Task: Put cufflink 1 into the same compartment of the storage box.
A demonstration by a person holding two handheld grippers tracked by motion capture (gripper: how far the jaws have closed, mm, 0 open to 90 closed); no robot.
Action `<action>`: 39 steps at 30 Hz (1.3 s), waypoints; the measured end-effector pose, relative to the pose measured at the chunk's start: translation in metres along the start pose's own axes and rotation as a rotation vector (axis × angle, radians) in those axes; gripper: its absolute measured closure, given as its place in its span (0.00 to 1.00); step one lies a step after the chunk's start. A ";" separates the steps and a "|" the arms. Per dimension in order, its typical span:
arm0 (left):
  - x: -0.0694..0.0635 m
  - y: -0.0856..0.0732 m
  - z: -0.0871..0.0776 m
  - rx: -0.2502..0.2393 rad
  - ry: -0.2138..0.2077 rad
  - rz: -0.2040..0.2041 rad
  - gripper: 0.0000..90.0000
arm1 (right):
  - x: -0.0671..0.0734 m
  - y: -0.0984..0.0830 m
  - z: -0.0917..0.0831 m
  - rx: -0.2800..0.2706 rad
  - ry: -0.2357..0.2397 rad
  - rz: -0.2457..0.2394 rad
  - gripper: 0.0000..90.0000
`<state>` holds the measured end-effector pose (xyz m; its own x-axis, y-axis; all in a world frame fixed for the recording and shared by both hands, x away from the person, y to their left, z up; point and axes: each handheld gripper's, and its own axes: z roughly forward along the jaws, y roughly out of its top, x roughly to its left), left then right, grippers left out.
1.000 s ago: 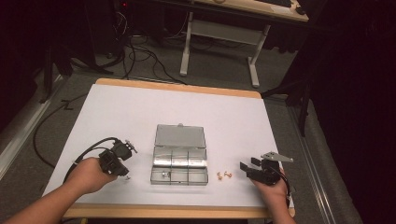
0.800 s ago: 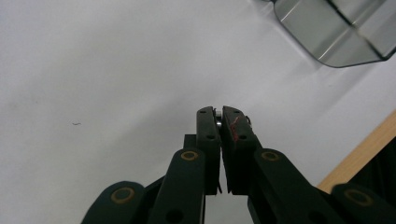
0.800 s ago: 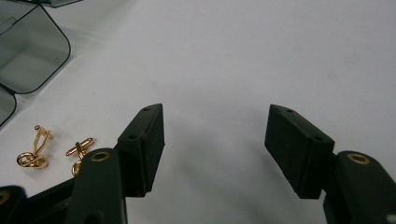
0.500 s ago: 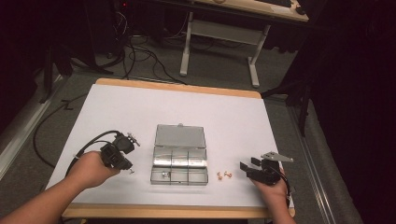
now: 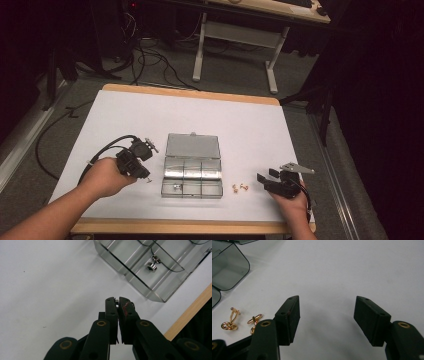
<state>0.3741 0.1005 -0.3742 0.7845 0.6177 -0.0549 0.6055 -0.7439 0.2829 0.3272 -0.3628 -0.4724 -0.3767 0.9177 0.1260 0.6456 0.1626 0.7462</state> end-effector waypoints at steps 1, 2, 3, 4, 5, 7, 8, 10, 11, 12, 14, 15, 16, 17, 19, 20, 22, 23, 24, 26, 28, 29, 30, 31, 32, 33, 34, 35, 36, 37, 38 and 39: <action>-0.001 0.001 0.000 -0.002 0.000 -0.001 0.96 | 0.000 0.000 0.000 -0.001 0.000 0.002 0.42; -0.002 0.002 -0.001 -0.007 -0.002 -0.003 0.96 | 0.000 0.000 0.000 -0.002 0.000 0.002 0.42; -0.003 0.004 -0.002 -0.005 -0.004 0.003 0.96 | 0.000 0.000 0.000 -0.003 0.000 0.001 0.42; -0.004 0.005 -0.002 -0.009 -0.004 0.002 0.96 | 0.000 0.000 0.000 -0.003 0.000 0.001 0.42; -0.004 0.007 -0.003 -0.003 -0.003 0.009 0.96 | 0.001 0.000 0.000 -0.002 0.000 0.003 0.42; -0.006 0.010 -0.004 -0.002 -0.005 0.019 0.96 | 0.000 0.000 0.000 -0.003 0.000 0.002 0.42; -0.008 0.011 -0.005 -0.004 -0.003 0.020 0.96 | 0.000 0.000 0.000 -0.003 0.000 0.002 0.42; -0.010 0.014 -0.005 -0.002 -0.005 0.029 0.96 | 0.000 0.000 -0.001 -0.005 -0.001 0.004 0.42; -0.011 0.016 -0.005 -0.001 -0.004 0.033 0.96 | 0.000 0.000 -0.001 -0.006 0.000 0.004 0.42; -0.012 0.017 -0.005 -0.001 -0.004 0.035 0.96 | 0.000 0.000 -0.001 -0.007 0.000 0.004 0.42; -0.014 0.020 -0.005 -0.002 -0.002 0.043 0.96 | 0.000 0.001 -0.001 -0.005 -0.001 0.005 0.42; -0.015 0.022 -0.004 -0.002 -0.004 0.044 0.96 | 0.000 0.000 -0.001 -0.006 0.000 0.003 0.42; -0.017 0.023 -0.004 0.000 -0.004 0.051 0.96 | 0.000 0.001 -0.001 -0.003 -0.001 0.003 0.42; -0.018 0.025 -0.003 -0.001 -0.006 0.053 0.96 | 0.000 0.001 -0.001 -0.004 0.000 0.004 0.42; -0.022 0.028 -0.002 -0.003 -0.013 0.061 0.96 | 0.000 0.001 -0.002 -0.003 0.000 0.007 0.42; -0.024 0.030 -0.001 -0.006 -0.016 0.069 0.96 | 0.001 0.001 -0.002 -0.005 -0.002 0.007 0.42; -0.028 0.034 0.001 -0.006 -0.023 0.080 0.96 | 0.001 0.001 -0.002 -0.011 -0.001 0.009 0.42; -0.030 0.035 0.002 -0.006 -0.023 0.082 0.96 | 0.000 0.001 -0.002 -0.013 -0.001 0.006 0.42; -0.031 0.036 0.004 -0.005 -0.026 0.087 0.96 | 0.000 0.001 -0.002 -0.013 -0.001 0.007 0.42; -0.034 0.038 0.006 -0.002 -0.031 0.092 0.96 | 0.000 0.001 -0.002 -0.012 -0.001 0.007 0.42; -0.037 0.040 0.008 -0.001 -0.035 0.097 0.96 | 0.000 0.001 -0.002 -0.012 0.001 0.005 0.42; -0.038 0.041 0.009 0.001 -0.035 0.099 0.96 | 0.000 0.001 -0.002 -0.013 0.001 0.005 0.42; -0.039 0.042 0.010 0.001 -0.035 0.102 0.96 | 0.000 0.001 -0.002 -0.014 0.001 0.005 0.42; -0.039 0.043 0.010 0.003 -0.035 0.105 0.96 | 0.000 0.001 -0.002 -0.014 0.002 0.007 0.42; -0.040 0.043 0.011 0.001 -0.036 0.103 0.96 | 0.000 0.001 -0.002 -0.014 0.002 0.007 0.42; -0.040 0.044 0.011 0.001 -0.037 0.104 0.96 | 0.000 0.001 -0.002 -0.015 0.002 0.006 0.42; -0.041 0.044 0.012 0.003 -0.038 0.106 0.96 | 0.000 0.001 -0.002 -0.015 0.002 0.006 0.42; -0.041 0.044 0.012 0.002 -0.038 0.108 0.96 | 0.000 0.001 -0.002 -0.015 0.002 0.006 0.42; -0.042 0.045 0.013 0.001 -0.040 0.107 0.96 | 0.000 0.001 -0.002 -0.015 0.002 0.008 0.42; -0.042 0.045 0.014 0.002 -0.041 0.108 0.96 | 0.000 0.001 -0.003 -0.016 0.002 0.008 0.42; -0.043 0.046 0.016 0.008 -0.038 0.111 0.96 | 0.001 0.001 -0.003 -0.016 0.002 0.009 0.42; -0.044 0.046 0.017 0.010 -0.035 0.115 0.96 | 0.001 0.001 -0.003 -0.016 0.003 0.010 0.42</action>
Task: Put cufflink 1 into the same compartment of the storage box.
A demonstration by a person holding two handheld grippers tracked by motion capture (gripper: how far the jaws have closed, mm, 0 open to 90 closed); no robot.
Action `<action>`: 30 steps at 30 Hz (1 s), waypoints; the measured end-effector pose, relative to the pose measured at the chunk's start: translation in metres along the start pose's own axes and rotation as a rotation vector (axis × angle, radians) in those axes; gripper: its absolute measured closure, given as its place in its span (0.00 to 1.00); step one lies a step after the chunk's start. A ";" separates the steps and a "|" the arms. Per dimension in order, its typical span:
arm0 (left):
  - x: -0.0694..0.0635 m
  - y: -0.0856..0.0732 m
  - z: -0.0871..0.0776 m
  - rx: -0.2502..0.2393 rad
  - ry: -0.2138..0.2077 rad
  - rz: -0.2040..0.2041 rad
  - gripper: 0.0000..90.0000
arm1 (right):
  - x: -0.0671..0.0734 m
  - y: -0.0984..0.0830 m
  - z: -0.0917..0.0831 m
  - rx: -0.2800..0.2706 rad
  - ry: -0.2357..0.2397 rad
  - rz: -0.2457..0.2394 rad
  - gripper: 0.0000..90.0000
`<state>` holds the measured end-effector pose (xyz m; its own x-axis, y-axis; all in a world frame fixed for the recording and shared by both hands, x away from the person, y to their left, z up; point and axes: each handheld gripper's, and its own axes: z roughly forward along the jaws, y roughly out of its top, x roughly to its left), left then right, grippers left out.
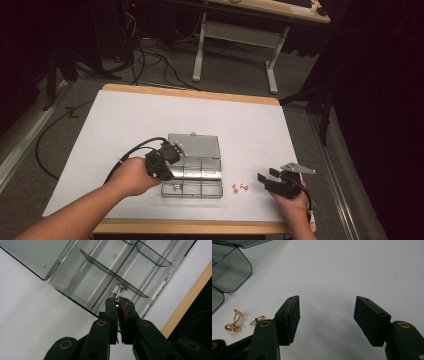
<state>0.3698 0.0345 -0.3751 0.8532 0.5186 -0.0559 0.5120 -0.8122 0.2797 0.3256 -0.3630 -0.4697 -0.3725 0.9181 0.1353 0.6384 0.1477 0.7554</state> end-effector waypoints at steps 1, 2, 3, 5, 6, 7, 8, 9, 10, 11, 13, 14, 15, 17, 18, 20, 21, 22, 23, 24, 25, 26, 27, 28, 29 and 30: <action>-0.001 0.001 0.001 0.007 -0.002 0.005 0.96 | 0.000 0.000 0.000 0.000 0.000 0.000 0.42; -0.001 0.001 0.003 0.009 -0.005 0.006 0.96 | 0.000 0.000 0.000 0.000 0.000 0.000 0.42; -0.002 0.002 0.004 0.012 -0.008 0.009 0.96 | 0.000 0.000 0.000 0.001 0.001 0.000 0.42; -0.003 0.002 0.008 0.013 -0.014 0.006 0.96 | 0.000 0.000 0.000 0.001 -0.001 -0.004 0.42; -0.003 0.002 0.010 0.017 -0.015 0.008 0.96 | 0.000 0.000 -0.001 0.000 -0.001 -0.004 0.42; -0.003 0.001 0.013 0.021 -0.015 0.006 0.96 | 0.000 0.000 -0.001 -0.003 0.002 -0.005 0.42; -0.003 0.001 0.015 0.026 -0.016 0.006 0.96 | 0.000 0.000 -0.001 0.001 0.001 -0.002 0.42; -0.003 0.000 0.017 0.029 -0.012 0.007 0.96 | -0.001 0.000 -0.001 0.002 0.001 -0.005 0.42; -0.002 0.000 0.018 0.032 -0.015 0.003 0.96 | -0.001 0.000 -0.001 0.002 0.001 -0.003 0.42; -0.002 -0.001 0.019 0.034 -0.016 0.002 0.96 | -0.001 0.000 -0.001 0.002 0.001 -0.001 0.42; -0.001 -0.001 0.021 0.036 -0.015 0.002 0.96 | -0.001 0.000 0.000 0.001 0.002 -0.003 0.42; -0.002 -0.002 0.022 0.039 -0.012 0.003 0.96 | -0.001 0.000 0.000 0.001 0.001 -0.004 0.42; -0.002 -0.002 0.023 0.040 -0.015 0.002 0.96 | -0.001 0.000 0.000 0.001 0.001 -0.002 0.42; -0.003 -0.002 0.027 0.052 -0.010 0.008 0.96 | 0.000 0.000 0.000 -0.003 0.001 -0.004 0.42; -0.003 -0.002 0.028 0.054 -0.010 0.010 0.96 | 0.000 0.000 0.000 0.000 0.000 -0.002 0.42; -0.003 -0.003 0.030 0.062 -0.001 0.013 0.96 | 0.000 0.000 0.000 0.001 0.000 -0.002 0.42; -0.003 -0.003 0.032 0.063 0.003 0.015 0.96 | 0.000 0.000 0.000 0.001 0.000 -0.002 0.42; -0.003 -0.003 0.032 0.065 0.004 0.016 0.96 | 0.000 0.000 0.000 0.001 0.000 -0.003 0.42; -0.003 -0.003 0.033 0.065 0.005 0.015 0.96 | 0.000 0.000 0.000 0.001 0.000 -0.002 0.42; -0.002 -0.004 0.034 0.067 0.004 0.014 0.96 | 0.000 0.000 0.000 0.001 0.000 -0.001 0.42; -0.002 -0.004 0.034 0.067 0.004 0.014 0.96 | 0.000 0.000 0.000 0.001 0.000 -0.001 0.42; -0.002 -0.005 0.036 0.073 0.001 0.015 0.96 | 0.000 0.000 -0.001 0.001 0.000 -0.001 0.42; -0.002 -0.005 0.037 0.077 0.000 0.015 0.96 | 0.000 0.000 -0.001 0.002 0.000 -0.002 0.42; -0.002 -0.006 0.037 0.077 -0.002 0.014 0.96 | 0.000 0.000 -0.001 0.002 0.001 -0.001 0.42; -0.002 -0.006 0.038 0.080 -0.001 0.015 0.96 | 0.000 0.000 -0.001 0.001 0.001 -0.001 0.42; -0.002 -0.006 0.039 0.079 -0.002 0.011 0.96 | -0.001 0.000 -0.001 0.002 0.001 -0.002 0.42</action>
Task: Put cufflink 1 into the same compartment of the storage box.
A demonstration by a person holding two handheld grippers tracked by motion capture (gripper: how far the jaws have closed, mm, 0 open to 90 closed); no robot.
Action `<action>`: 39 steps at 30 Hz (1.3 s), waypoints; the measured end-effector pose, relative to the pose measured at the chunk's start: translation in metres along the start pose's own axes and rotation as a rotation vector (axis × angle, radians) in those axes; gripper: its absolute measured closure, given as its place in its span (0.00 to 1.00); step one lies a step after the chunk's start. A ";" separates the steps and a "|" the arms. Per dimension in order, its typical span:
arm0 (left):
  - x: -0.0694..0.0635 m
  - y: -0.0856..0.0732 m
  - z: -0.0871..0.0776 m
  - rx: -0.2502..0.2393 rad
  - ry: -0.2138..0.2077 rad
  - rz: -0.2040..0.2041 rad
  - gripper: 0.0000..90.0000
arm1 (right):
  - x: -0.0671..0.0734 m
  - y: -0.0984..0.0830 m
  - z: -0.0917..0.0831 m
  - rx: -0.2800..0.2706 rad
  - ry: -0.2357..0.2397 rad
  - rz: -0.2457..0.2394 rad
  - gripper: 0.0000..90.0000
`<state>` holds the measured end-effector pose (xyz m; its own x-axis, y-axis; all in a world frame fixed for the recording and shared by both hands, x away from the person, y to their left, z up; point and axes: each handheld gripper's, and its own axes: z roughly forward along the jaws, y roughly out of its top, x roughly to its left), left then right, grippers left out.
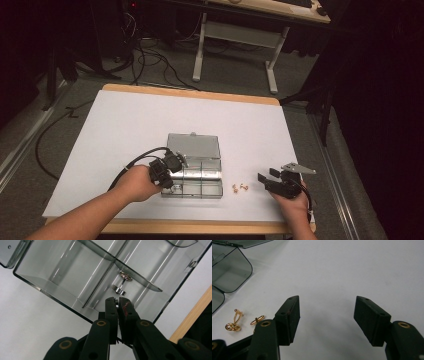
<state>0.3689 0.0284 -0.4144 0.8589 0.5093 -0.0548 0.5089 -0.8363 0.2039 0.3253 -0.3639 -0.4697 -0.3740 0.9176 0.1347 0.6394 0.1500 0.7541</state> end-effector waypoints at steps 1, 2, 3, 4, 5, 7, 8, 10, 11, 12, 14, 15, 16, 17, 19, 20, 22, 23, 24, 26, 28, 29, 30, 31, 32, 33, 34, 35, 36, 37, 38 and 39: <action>0.000 0.000 0.001 0.000 -0.003 0.000 0.96 | 0.000 0.000 0.000 0.000 0.001 0.001 0.42; 0.001 0.000 0.001 0.001 -0.005 -0.001 0.96 | 0.000 0.000 0.000 0.000 0.000 0.000 0.42; 0.001 0.000 0.002 0.000 -0.006 0.000 0.96 | 0.000 0.000 0.000 0.001 0.000 0.000 0.42; 0.001 0.000 0.002 -0.001 -0.005 -0.001 0.96 | 0.000 0.000 0.000 0.000 0.000 -0.004 0.42; 0.001 0.000 0.003 -0.001 -0.006 -0.003 0.96 | 0.000 0.000 0.000 -0.002 0.001 -0.001 0.42; 0.001 0.000 0.004 0.002 -0.006 -0.002 0.96 | 0.000 0.000 0.000 -0.001 -0.001 0.001 0.42; 0.001 0.001 0.005 0.003 -0.007 -0.002 0.96 | 0.000 0.000 0.000 0.000 -0.001 -0.001 0.42; 0.000 0.001 0.007 0.008 -0.008 0.001 0.96 | 0.000 0.000 0.000 0.001 -0.001 0.001 0.42; 0.000 0.001 0.007 0.006 -0.008 0.001 0.96 | 0.000 0.000 0.000 0.001 0.000 0.000 0.42; 0.000 0.002 0.008 0.008 -0.007 0.002 0.96 | 0.000 0.000 0.000 0.001 0.000 0.000 0.42; 0.000 0.002 0.009 0.013 -0.008 0.003 0.96 | 0.000 0.000 0.000 0.001 0.000 0.001 0.42; 0.000 0.002 0.009 0.015 -0.007 0.002 0.96 | 0.000 0.000 0.000 0.000 -0.001 0.001 0.42; 0.000 0.002 0.009 0.015 -0.008 0.000 0.96 | 0.000 0.000 0.000 0.001 0.000 0.001 0.42; 0.000 0.002 0.009 0.015 -0.008 0.000 0.96 | 0.000 0.000 0.000 0.001 0.000 0.001 0.42; 0.000 0.002 0.008 0.013 -0.006 -0.001 0.95 | 0.000 0.000 0.000 0.001 0.001 0.001 0.42; 0.000 0.002 0.008 0.013 -0.006 -0.001 0.95 | 0.000 0.000 0.000 0.001 0.001 0.001 0.42; 0.002 0.001 0.005 0.000 -0.006 -0.009 0.93 | 0.000 0.000 0.000 0.002 0.000 0.002 0.42; 0.003 0.000 0.003 -0.008 -0.009 -0.019 0.92 | 0.000 0.000 0.000 0.002 0.000 0.003 0.42; 0.003 0.000 0.001 -0.011 -0.010 -0.021 0.92 | 0.000 0.000 0.000 0.003 0.000 0.003 0.42; 0.002 0.000 0.000 -0.015 -0.011 -0.019 0.91 | 0.000 0.000 0.000 0.001 0.001 0.001 0.42; 0.002 0.000 -0.002 -0.024 -0.011 -0.021 0.90 | 0.000 0.000 0.000 0.000 0.000 -0.001 0.42; 0.001 0.000 -0.003 -0.029 -0.014 -0.022 0.90 | 0.001 0.000 0.000 -0.001 -0.001 0.001 0.42; 0.001 0.000 -0.005 -0.034 -0.014 -0.022 0.89 | 0.001 0.000 0.000 -0.002 -0.001 -0.002 0.42; 0.001 0.000 -0.005 -0.034 -0.014 -0.022 0.88 | 0.001 0.000 0.000 -0.002 -0.001 -0.002 0.42; 0.001 0.001 -0.008 -0.039 -0.017 -0.022 0.88 | 0.001 0.000 0.000 -0.001 -0.001 0.001 0.42; 0.000 0.002 -0.012 -0.041 -0.019 -0.016 0.88 | 0.001 0.000 0.000 0.000 -0.001 0.000 0.42; 0.000 0.003 -0.015 -0.046 -0.016 -0.017 0.88 | 0.001 0.000 0.001 -0.003 0.000 0.001 0.42; 0.000 0.004 -0.019 -0.051 -0.011 -0.019 0.88 | 0.001 0.000 0.000 -0.001 0.000 0.004 0.42; 0.001 0.004 -0.022 -0.055 -0.014 -0.022 0.87 | 0.001 0.000 0.000 0.001 0.000 0.003 0.42; 0.001 0.004 -0.025 -0.060 -0.009 -0.025 0.87 | 0.001 0.000 0.000 0.001 0.000 0.002 0.42; 0.002 0.004 -0.028 -0.061 -0.006 -0.024 0.86 | 0.001 0.000 0.000 0.001 0.000 0.003 0.42; 0.002 0.004 -0.031 -0.063 -0.001 -0.026 0.86 | 0.001 0.000 0.000 0.001 0.000 0.003 0.42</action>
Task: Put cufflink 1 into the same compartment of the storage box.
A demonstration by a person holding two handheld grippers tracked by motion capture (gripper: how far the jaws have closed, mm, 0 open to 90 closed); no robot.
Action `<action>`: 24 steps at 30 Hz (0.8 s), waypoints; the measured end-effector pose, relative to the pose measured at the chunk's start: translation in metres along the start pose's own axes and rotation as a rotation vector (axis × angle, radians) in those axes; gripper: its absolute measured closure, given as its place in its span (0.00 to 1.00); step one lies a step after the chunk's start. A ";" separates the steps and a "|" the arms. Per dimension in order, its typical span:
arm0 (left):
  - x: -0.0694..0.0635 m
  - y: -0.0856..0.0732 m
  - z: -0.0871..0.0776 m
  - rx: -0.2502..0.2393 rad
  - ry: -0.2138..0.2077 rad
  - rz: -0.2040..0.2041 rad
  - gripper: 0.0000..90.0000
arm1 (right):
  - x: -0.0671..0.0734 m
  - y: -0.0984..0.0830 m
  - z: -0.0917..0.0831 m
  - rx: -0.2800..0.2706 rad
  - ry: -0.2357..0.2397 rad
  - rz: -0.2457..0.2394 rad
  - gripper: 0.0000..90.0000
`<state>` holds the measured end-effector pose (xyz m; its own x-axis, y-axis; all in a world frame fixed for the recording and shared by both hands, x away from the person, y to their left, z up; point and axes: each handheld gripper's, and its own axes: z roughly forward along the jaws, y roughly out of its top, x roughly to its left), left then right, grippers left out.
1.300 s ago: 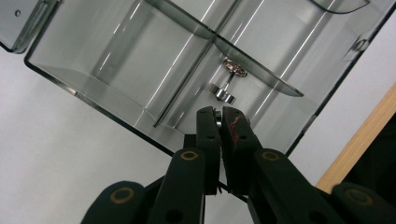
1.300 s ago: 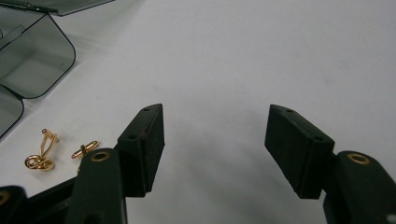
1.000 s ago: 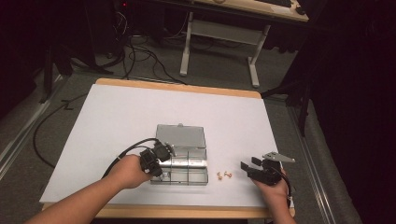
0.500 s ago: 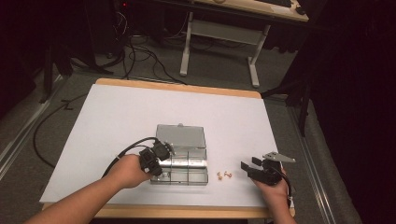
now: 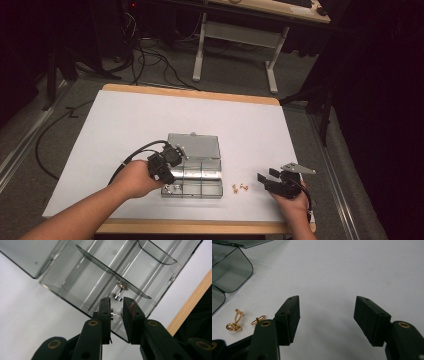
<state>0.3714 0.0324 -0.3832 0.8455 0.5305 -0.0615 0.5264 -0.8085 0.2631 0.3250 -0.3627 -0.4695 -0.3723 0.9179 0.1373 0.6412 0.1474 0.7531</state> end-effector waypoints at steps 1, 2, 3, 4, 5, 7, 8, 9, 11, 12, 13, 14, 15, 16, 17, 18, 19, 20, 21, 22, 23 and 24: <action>0.001 0.000 -0.002 -0.001 0.001 -0.003 0.85 | 0.000 0.000 0.000 0.001 0.000 0.001 0.42; 0.002 -0.001 -0.004 -0.003 0.005 -0.007 0.85 | 0.000 0.000 0.000 0.001 0.000 0.001 0.42; 0.003 -0.001 -0.006 -0.002 0.012 -0.009 0.84 | 0.000 0.000 0.000 0.001 0.000 0.001 0.42; 0.005 -0.002 -0.008 0.000 0.021 -0.012 0.84 | 0.000 0.000 0.000 0.001 0.001 -0.004 0.42; 0.006 -0.003 -0.010 0.001 0.023 -0.014 0.84 | 0.000 0.000 0.000 0.002 0.000 -0.002 0.42; 0.010 -0.005 -0.013 0.003 0.033 -0.024 0.83 | 0.000 0.000 0.000 0.002 0.000 0.000 0.42; 0.013 -0.007 -0.014 0.005 0.038 -0.027 0.82 | 0.000 0.000 0.000 0.004 0.001 -0.003 0.42; 0.015 -0.008 -0.015 0.010 0.045 -0.031 0.81 | 0.000 0.000 0.000 0.002 0.001 -0.001 0.42; 0.019 -0.012 -0.017 0.012 0.048 -0.043 0.80 | 0.000 0.000 0.000 0.001 0.001 0.001 0.42; 0.022 -0.014 -0.017 0.014 0.052 -0.051 0.80 | 0.000 0.000 0.000 0.004 0.000 -0.001 0.42; 0.024 -0.016 -0.017 0.017 0.057 -0.054 0.79 | 0.000 0.000 0.000 0.002 0.001 -0.002 0.42; 0.027 -0.019 -0.018 0.023 0.060 -0.057 0.79 | 0.000 0.000 0.000 0.003 0.001 0.000 0.42; 0.028 -0.021 -0.017 0.023 0.064 -0.063 0.78 | 0.000 0.000 0.000 0.003 0.000 -0.006 0.42; 0.031 -0.023 -0.017 0.027 0.064 -0.065 0.78 | 0.000 0.000 0.001 0.003 0.000 -0.005 0.42; 0.033 -0.026 -0.017 0.029 0.064 -0.068 0.77 | 0.000 0.000 0.001 0.004 0.000 -0.006 0.42; 0.035 -0.029 -0.016 0.028 0.062 -0.075 0.75 | 0.000 0.000 0.001 0.001 0.001 -0.007 0.42; 0.037 -0.031 -0.015 0.031 0.060 -0.079 0.73 | 0.000 0.000 0.002 0.001 0.001 -0.008 0.42; 0.041 -0.034 -0.014 0.033 0.058 -0.087 0.72 | 0.001 0.000 0.002 0.004 0.001 -0.009 0.42; 0.043 -0.037 -0.013 0.031 0.057 -0.095 0.70 | 0.001 -0.001 0.002 0.006 0.002 -0.007 0.42; 0.045 -0.039 -0.012 0.037 0.056 -0.099 0.70 | 0.001 0.000 0.002 0.013 0.000 -0.003 0.42; 0.047 -0.042 -0.011 0.041 0.058 -0.101 0.69 | 0.001 0.000 0.003 0.012 0.002 -0.006 0.42; 0.047 -0.042 -0.011 0.041 0.058 -0.101 0.68 | 0.001 0.000 0.003 0.012 0.002 -0.006 0.42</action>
<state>0.3881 0.0936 -0.3869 0.7821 0.6224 -0.0299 0.6127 -0.7594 0.2190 0.3263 -0.3609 -0.4715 -0.3777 0.9163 0.1336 0.6470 0.1579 0.7460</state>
